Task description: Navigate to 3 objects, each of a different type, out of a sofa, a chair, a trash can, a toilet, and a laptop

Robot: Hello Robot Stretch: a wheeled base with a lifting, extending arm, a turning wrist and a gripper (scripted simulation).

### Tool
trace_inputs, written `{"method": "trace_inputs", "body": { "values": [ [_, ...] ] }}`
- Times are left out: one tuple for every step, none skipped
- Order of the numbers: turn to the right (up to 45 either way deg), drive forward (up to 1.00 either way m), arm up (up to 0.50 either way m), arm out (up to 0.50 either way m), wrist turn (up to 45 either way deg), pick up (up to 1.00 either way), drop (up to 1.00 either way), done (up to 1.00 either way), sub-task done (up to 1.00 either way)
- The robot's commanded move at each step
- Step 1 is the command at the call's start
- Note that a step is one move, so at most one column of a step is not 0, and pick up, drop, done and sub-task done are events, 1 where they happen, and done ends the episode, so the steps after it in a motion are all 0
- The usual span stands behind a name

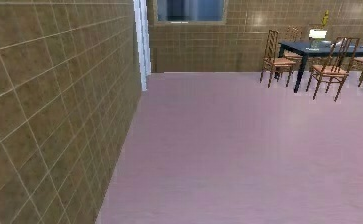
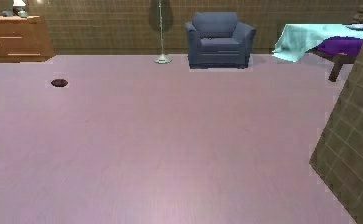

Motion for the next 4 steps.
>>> {"method": "trace_inputs", "body": {
  "values": [
    [0.0,1.00,0.00,0.00,0.0,0.00,0.00,0.00,0.00],
    [0.0,0.25,0.00,0.00,0.0,0.00,0.00,0.00,0.00],
    [-3.0,0.00,0.00,0.00,0.0,0.00,0.00,0.00,0.00],
    [0.0,1.00,0.00,0.00,0.0,0.00,0.00,0.00,0.00]
  ]
}}
